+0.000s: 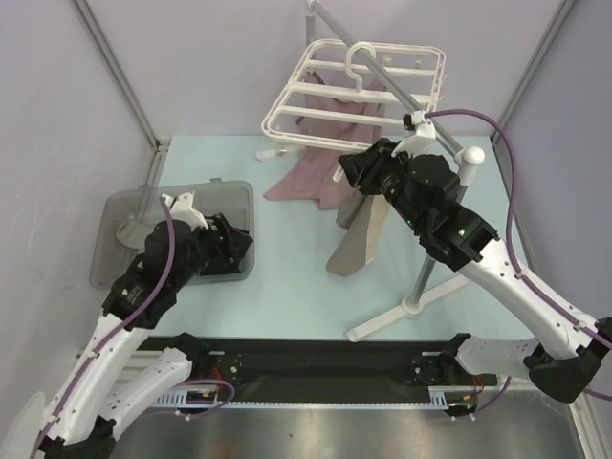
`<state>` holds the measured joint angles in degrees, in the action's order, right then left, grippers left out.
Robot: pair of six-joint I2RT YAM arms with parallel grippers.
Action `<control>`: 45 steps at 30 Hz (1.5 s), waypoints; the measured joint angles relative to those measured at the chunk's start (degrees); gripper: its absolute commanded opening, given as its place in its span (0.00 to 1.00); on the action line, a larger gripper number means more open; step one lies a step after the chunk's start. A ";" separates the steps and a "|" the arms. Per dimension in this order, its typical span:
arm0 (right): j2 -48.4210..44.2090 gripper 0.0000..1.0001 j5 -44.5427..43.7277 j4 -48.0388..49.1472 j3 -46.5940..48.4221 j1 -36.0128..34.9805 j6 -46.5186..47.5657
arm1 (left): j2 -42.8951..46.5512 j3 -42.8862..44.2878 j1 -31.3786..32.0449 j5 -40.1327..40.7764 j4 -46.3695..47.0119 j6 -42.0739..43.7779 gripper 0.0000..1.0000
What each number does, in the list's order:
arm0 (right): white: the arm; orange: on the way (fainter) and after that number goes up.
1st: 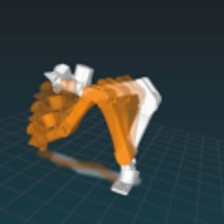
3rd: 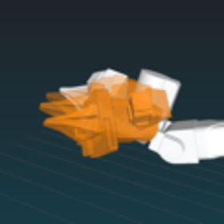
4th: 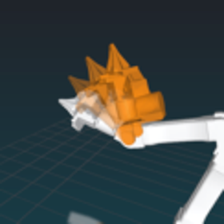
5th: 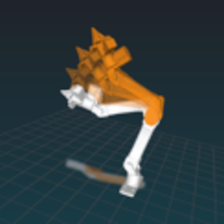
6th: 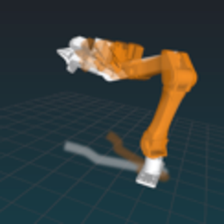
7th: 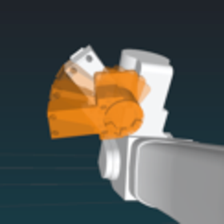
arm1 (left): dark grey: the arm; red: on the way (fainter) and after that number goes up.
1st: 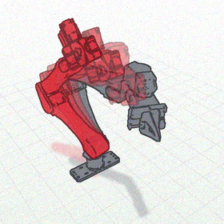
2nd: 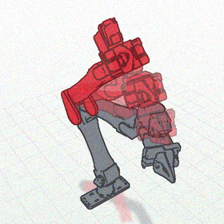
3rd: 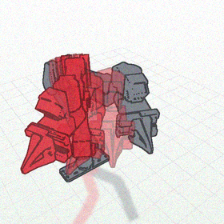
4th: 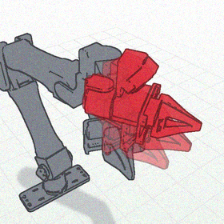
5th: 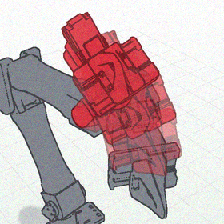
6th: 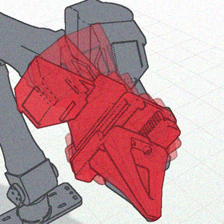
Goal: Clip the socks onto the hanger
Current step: Pick up the sock from the bin.
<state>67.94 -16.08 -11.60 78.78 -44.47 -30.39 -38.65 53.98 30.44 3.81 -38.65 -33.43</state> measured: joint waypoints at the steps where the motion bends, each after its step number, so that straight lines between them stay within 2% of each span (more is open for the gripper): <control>1: -0.24 0.00 0.66 0.09 -0.31 0.39 0.33 | -0.33 0.00 -2.12 1.03 -1.86 0.00 0.63; 4: -0.70 0.00 2.03 0.70 -1.16 0.81 0.92 | -2.05 -0.31 -10.86 0.44 -3.17 0.66 0.59; 7: -0.81 0.00 3.10 0.87 -1.49 1.09 1.44 | -6.19 -1.07 -21.44 0.22 -2.73 0.94 0.61; 10: -1.05 0.00 3.96 1.25 -1.97 1.20 1.60 | -13.29 -0.90 -26.18 2.45 -2.64 0.46 0.62; 13: -1.44 0.00 4.96 1.68 -2.56 1.38 1.57 | -22.08 -0.02 -26.88 6.54 -2.56 0.28 0.61; 16: -1.66 0.00 5.86 2.40 -3.02 1.46 1.55 | -29.27 1.51 -27.65 8.72 -0.83 0.79 0.53; 19: -1.64 0.00 6.58 2.56 -3.02 1.53 1.53 | -36.39 5.38 -29.05 9.31 1.73 3.28 0.45; 20: -1.64 0.00 6.71 2.58 -3.02 1.57 1.55 | -38.71 6.73 -29.35 9.33 3.10 4.31 0.40; 24: -1.64 0.00 7.19 2.58 -3.02 1.66 1.55 | -47.45 12.50 -29.88 7.80 7.10 8.46 0.37; 26: -1.64 0.00 7.48 2.64 -3.02 1.73 1.55 | -51.95 15.15 -29.88 7.08 8.85 10.80 0.32; 29: -1.64 0.00 7.80 2.82 -3.02 1.75 1.51 | -59.69 20.26 -29.88 6.27 10.05 14.01 0.34; 34: -1.62 0.00 8.00 2.91 -3.02 1.75 1.49 | -68.87 23.78 -30.64 5.31 10.58 17.09 0.36; 39: -1.62 0.00 8.04 2.91 -3.02 1.75 1.49 | -74.79 25.77 -32.13 5.31 10.01 19.17 0.49; 45: -1.62 0.00 8.02 2.91 -3.02 1.75 1.29 | -76.48 26.49 -32.44 4.79 10.23 19.98 0.42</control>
<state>66.32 -8.05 -8.69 75.77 -42.72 -29.10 -115.13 80.47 -2.00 8.60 -28.42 -13.45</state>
